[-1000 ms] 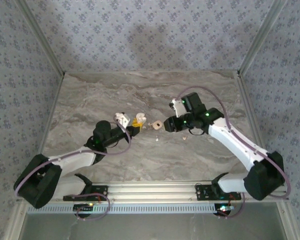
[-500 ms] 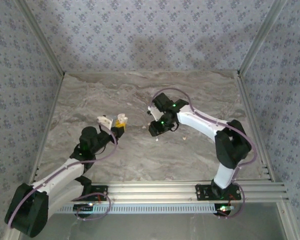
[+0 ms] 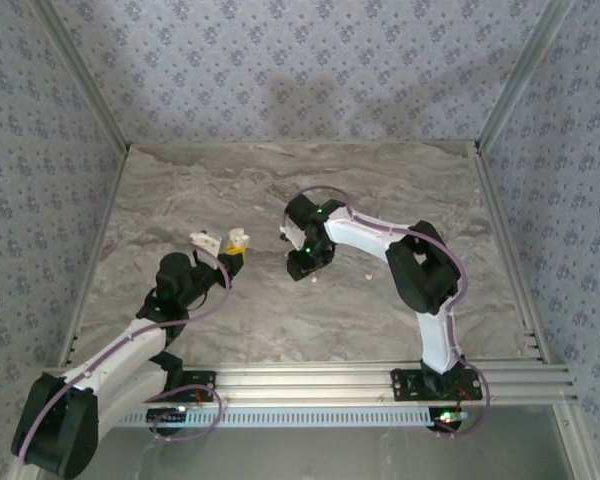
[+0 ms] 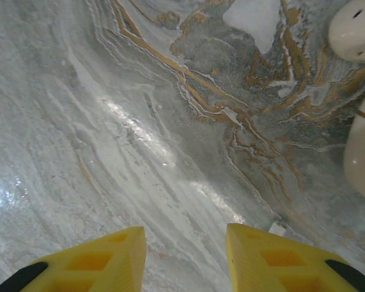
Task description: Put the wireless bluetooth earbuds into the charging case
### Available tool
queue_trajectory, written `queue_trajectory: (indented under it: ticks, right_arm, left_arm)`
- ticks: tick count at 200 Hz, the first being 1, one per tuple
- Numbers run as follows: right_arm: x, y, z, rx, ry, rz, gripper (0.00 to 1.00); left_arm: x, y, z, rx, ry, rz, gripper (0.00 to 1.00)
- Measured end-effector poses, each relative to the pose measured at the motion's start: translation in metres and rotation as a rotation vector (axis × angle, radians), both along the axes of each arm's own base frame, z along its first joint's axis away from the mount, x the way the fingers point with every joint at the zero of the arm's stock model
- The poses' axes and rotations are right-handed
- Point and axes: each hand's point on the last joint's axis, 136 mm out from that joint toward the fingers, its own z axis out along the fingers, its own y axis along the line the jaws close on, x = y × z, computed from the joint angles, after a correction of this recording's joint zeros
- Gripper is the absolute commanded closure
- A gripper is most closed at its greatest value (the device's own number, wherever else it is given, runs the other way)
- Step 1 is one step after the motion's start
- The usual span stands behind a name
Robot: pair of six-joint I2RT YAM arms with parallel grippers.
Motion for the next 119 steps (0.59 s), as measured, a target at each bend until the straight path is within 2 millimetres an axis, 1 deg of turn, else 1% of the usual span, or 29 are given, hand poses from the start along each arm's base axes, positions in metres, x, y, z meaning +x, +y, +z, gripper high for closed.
queue_trajectory:
  ticks: [21,43,67,119]
  right_arm:
    - [-0.001,-0.001,-0.009,-0.020,0.020,0.004,0.55]
    - [0.000,-0.002,-0.014,-0.037,0.021,0.003,0.52]
    - [0.003,-0.006,-0.015,-0.050,0.017,-0.005,0.51]
    - [0.009,-0.022,-0.018,-0.098,0.015,-0.030,0.51]
  left_arm:
    - [0.001,0.001,-0.002,0.002,0.005,0.005,0.88]
    - [0.001,0.001,-0.005,0.006,0.016,0.004,0.88]
    - [0.001,0.000,-0.009,0.013,0.027,0.000,0.88]
    - [0.001,-0.001,-0.016,0.023,0.049,-0.009,0.88]
